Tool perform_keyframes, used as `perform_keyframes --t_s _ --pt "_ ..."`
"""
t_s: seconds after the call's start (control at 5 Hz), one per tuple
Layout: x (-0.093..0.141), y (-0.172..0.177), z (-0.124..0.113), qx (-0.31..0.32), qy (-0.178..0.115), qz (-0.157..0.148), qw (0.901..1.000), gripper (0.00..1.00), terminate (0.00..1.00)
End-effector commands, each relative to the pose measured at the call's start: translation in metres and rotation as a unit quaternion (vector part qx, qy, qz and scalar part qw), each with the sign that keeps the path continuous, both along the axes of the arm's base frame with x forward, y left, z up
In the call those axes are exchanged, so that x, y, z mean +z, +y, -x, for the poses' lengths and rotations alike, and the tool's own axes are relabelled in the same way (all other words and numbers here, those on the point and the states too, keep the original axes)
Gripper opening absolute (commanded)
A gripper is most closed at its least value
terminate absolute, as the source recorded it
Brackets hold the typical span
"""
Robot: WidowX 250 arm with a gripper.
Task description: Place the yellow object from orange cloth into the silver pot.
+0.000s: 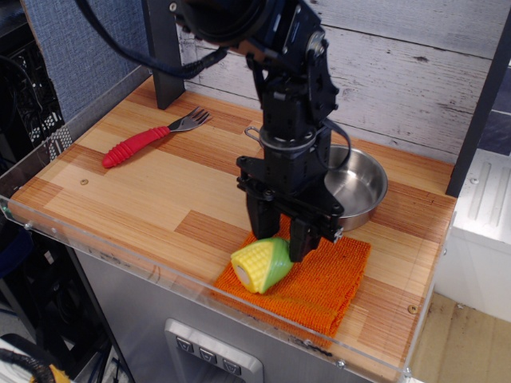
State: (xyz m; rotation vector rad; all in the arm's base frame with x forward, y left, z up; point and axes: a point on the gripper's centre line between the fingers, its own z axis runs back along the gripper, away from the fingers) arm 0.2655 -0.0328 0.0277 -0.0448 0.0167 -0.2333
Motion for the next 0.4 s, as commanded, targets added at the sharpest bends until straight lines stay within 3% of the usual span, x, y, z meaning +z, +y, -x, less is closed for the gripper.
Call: perform_keyframes --t_s 0.0,0.2 --pt "-0.0048 0.0031 0.0067 -0.011 0.0 -0.004 0.9999 1.0 0.0" --pt "-0.0048 0.005 0.0087 -0.014 0.0 -0.01 0.9999 0.0 0.0"
